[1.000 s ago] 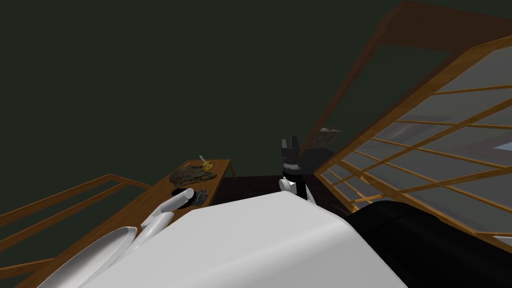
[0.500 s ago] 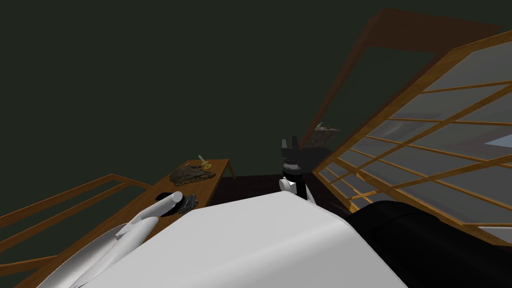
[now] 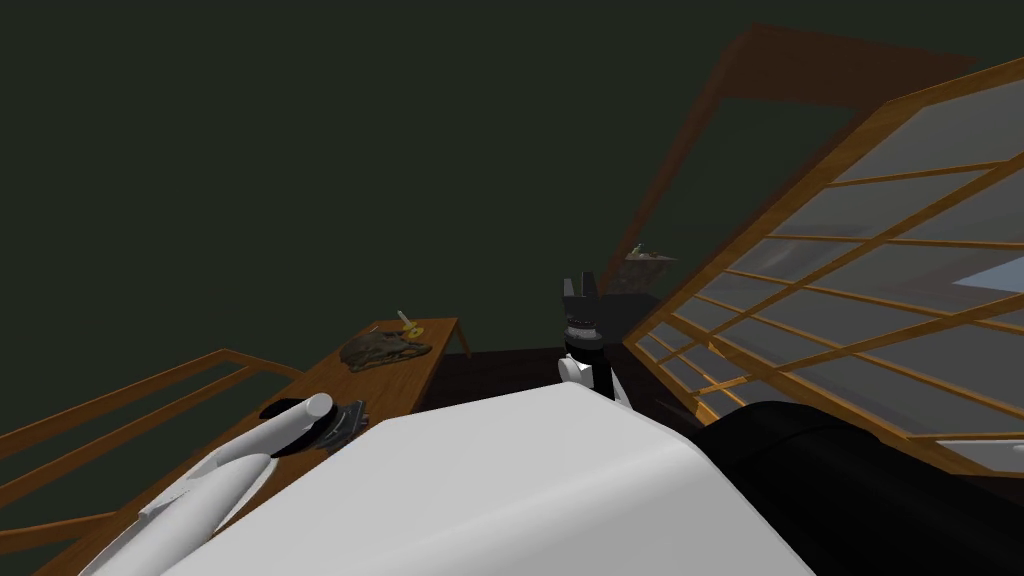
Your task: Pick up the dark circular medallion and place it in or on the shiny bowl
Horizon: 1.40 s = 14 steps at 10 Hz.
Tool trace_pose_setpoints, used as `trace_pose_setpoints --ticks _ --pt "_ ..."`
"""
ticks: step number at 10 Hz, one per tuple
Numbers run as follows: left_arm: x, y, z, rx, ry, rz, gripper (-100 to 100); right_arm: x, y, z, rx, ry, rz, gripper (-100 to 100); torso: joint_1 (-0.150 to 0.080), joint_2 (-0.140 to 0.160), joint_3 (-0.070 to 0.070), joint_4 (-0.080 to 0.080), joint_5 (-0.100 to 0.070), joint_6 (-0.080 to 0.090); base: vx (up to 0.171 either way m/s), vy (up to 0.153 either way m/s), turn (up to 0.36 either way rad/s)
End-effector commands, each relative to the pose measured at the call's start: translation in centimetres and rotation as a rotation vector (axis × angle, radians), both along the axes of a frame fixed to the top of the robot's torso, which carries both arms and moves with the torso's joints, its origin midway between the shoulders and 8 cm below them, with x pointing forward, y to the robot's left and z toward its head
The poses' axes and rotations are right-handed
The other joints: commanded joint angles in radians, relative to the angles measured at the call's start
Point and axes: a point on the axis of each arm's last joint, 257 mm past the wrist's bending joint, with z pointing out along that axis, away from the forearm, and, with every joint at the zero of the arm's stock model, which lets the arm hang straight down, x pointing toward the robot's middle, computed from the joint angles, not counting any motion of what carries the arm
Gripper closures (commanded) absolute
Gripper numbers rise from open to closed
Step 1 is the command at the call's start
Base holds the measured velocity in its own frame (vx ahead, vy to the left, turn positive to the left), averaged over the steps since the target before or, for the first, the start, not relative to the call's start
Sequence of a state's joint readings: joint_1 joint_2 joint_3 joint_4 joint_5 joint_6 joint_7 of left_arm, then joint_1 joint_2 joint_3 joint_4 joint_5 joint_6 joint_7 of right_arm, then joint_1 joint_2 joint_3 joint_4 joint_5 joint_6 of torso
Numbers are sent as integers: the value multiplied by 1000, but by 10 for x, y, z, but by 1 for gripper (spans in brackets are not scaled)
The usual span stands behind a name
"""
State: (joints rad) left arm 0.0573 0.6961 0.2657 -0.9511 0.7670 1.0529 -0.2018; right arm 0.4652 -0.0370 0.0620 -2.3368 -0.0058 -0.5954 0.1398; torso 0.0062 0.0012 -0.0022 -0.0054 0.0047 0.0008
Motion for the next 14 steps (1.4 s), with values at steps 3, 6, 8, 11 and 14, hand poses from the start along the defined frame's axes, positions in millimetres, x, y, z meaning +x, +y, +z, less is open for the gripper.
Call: trace_pose_setpoints --ticks 3,6,8,11,14 --pt "-22 46 18 42 16 23 100 0 0 0 0 0 0 0 1 0 0 0 -1 0 -21 36 -22" --pt "-35 72 32 70 22 37 100 0 0 0 0 0 0 0 3 1 1 1 0 0 -22 62 -12" --pt "-48 96 46 98 26 49 100 0 0 0 0 0 0 0 2 0 0 0 0 0 -19 57 -16" --pt "-59 117 59 124 28 60 100 0 0 0 0 0 0 0 2 1 1 1 1 0 -24 61 -12" --pt "-72 143 78 161 27 72 100 0 0 0 0 0 0 0 2 1 1 1 1 1 -25 72 -12"
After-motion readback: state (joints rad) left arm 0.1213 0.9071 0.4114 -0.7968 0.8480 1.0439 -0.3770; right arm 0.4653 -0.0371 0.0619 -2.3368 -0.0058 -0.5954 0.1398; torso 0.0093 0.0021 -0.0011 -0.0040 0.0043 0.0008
